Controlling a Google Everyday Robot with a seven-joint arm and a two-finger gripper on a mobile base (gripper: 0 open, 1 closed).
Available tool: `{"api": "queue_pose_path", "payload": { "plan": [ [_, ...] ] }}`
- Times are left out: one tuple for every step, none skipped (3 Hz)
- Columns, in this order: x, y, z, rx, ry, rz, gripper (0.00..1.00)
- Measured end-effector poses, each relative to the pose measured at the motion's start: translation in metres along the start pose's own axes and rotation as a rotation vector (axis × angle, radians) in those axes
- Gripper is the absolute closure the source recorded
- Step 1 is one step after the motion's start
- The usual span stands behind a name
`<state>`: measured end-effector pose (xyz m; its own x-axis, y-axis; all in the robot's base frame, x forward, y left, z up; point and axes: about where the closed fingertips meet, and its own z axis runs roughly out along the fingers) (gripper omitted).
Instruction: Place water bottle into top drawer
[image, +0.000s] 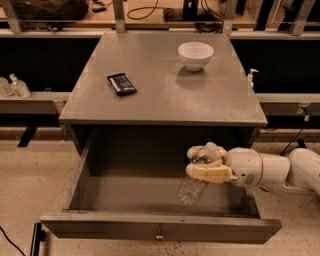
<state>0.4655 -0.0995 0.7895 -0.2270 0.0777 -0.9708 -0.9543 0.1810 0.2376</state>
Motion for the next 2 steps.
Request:
{"api": "queue_pose_path", "payload": {
  "plan": [
    [0.003, 0.0, 0.001, -0.003, -0.002, 0.006, 1.0],
    [0.015, -0.013, 0.011, 0.028, 0.013, -0.1, 1.0]
  ]
}}
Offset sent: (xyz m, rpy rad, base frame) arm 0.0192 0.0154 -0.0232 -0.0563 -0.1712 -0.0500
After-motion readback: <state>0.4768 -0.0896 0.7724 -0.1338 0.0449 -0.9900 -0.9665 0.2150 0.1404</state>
